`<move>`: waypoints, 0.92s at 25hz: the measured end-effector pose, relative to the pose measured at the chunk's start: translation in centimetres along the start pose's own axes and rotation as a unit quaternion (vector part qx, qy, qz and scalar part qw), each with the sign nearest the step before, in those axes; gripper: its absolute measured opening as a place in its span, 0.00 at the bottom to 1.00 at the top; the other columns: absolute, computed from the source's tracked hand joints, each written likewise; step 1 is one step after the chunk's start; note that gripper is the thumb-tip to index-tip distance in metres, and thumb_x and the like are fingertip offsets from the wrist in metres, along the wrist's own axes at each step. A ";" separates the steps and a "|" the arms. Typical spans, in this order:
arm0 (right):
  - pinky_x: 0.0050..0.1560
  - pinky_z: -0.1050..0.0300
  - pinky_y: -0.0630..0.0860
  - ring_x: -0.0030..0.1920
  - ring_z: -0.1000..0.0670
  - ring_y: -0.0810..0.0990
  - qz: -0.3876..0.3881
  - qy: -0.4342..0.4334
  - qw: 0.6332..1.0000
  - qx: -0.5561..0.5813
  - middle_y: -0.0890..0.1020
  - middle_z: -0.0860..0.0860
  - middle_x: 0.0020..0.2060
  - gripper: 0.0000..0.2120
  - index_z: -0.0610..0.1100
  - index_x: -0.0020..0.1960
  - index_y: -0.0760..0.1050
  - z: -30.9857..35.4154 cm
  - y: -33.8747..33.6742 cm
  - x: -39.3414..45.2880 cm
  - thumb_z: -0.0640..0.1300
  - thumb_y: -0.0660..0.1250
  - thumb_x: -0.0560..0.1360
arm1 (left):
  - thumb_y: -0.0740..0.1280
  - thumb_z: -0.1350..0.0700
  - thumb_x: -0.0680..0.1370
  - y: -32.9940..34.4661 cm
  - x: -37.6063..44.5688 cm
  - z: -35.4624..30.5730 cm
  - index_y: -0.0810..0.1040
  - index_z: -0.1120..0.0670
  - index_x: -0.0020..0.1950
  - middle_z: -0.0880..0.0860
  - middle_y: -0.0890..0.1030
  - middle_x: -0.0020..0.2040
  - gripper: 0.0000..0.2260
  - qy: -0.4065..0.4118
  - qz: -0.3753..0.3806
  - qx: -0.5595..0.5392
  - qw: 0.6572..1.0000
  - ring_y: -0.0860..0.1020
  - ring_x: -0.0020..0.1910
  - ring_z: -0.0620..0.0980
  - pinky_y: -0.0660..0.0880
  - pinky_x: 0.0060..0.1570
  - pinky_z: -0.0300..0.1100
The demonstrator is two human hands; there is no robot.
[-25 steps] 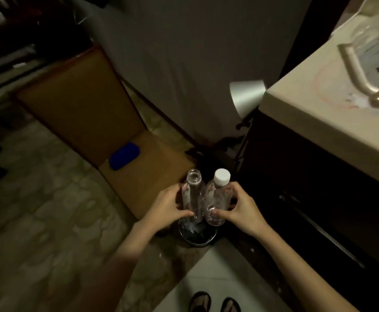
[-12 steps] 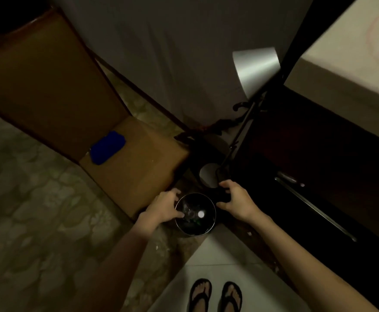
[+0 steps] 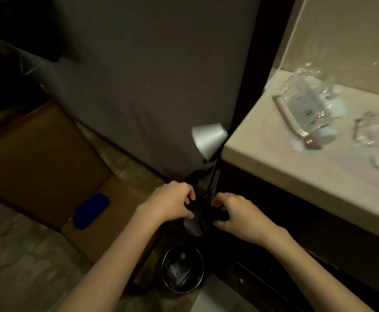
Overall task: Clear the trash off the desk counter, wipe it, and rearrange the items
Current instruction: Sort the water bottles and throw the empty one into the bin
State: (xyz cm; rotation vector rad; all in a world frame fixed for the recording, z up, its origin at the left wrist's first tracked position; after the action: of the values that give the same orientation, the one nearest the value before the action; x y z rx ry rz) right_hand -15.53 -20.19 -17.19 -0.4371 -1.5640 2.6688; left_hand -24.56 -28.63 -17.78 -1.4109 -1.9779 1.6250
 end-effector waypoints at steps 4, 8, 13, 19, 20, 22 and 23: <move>0.56 0.53 0.74 0.57 0.49 0.77 -0.078 0.005 0.997 -0.028 0.78 0.52 0.57 0.20 0.49 0.60 0.72 -1.0 -9.2 -4.7 0.50 0.69 0.70 | 0.76 0.48 0.68 -6.1 0.1 -8.9 0.76 0.44 0.55 0.40 0.79 0.44 0.17 0.070 -0.033 0.045 0.996 0.79 0.48 0.42 0.76 0.51 0.42; 0.54 0.55 0.73 0.55 0.52 0.76 -0.146 0.027 0.988 -0.028 0.78 0.55 0.56 0.17 0.50 0.60 0.72 -4.0 -16.2 -9.4 0.50 0.68 0.73 | 0.75 0.49 0.70 -10.0 0.2 -17.4 0.76 0.45 0.56 0.41 0.80 0.47 0.16 0.131 -0.069 0.038 0.988 0.78 0.47 0.40 0.78 0.52 0.42; 0.55 0.55 0.74 0.55 0.53 0.76 -0.190 0.065 0.979 -0.039 0.78 0.56 0.56 0.17 0.52 0.60 0.71 -10.1 -21.9 -14.6 0.52 0.68 0.73 | 0.75 0.52 0.70 -11.1 2.1 -27.4 0.77 0.47 0.58 0.42 0.80 0.49 0.18 0.189 -0.081 0.062 0.977 0.79 0.46 0.41 0.79 0.51 0.45; 0.54 0.54 0.75 0.52 0.53 0.77 -0.208 0.103 0.972 -0.047 0.79 0.54 0.54 0.16 0.49 0.59 0.73 -18.5 -27.4 -20.2 0.50 0.69 0.72 | 0.73 0.53 0.71 -9.3 4.9 -40.2 0.76 0.47 0.57 0.44 0.80 0.50 0.15 0.259 -0.088 0.134 0.952 0.79 0.48 0.44 0.77 0.51 0.45; 0.54 0.54 0.75 0.52 0.53 0.77 -0.207 0.113 0.971 -0.045 0.79 0.54 0.54 0.16 0.49 0.59 0.73 -20.0 -27.8 -21.2 0.50 0.69 0.72 | 0.73 0.53 0.71 -8.5 5.4 -42.2 0.76 0.47 0.57 0.44 0.81 0.51 0.15 0.270 -0.082 0.147 0.948 0.78 0.49 0.45 0.77 0.51 0.45; 0.54 0.54 0.75 0.52 0.53 0.77 -0.211 0.140 0.966 -0.041 0.79 0.55 0.53 0.16 0.50 0.58 0.73 -22.9 -28.7 -23.7 0.50 0.69 0.72 | 0.73 0.53 0.71 -6.9 6.2 -46.1 0.76 0.47 0.58 0.44 0.81 0.51 0.16 0.297 -0.067 0.164 0.938 0.78 0.50 0.45 0.76 0.51 0.44; 0.54 0.54 0.75 0.52 0.54 0.77 -0.218 0.158 0.962 -0.038 0.79 0.55 0.52 0.15 0.50 0.57 0.74 -24.4 -29.2 -25.1 0.51 0.69 0.72 | 0.73 0.53 0.71 -6.1 6.5 -47.9 0.76 0.47 0.58 0.44 0.81 0.51 0.16 0.311 -0.055 0.176 0.932 0.78 0.50 0.44 0.75 0.50 0.42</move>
State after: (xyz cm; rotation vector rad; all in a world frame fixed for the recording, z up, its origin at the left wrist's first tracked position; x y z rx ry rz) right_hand 10.98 11.27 2.42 -0.4333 -1.4645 2.1008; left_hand 1.33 7.39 2.43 -1.4065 -1.3058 1.1954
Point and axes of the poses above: each hand's wrist, its own x-axis towards the middle knuckle, its own y-axis out of the palm, z = x × y, the point moved 10 cm from there along x, towards the middle knuckle
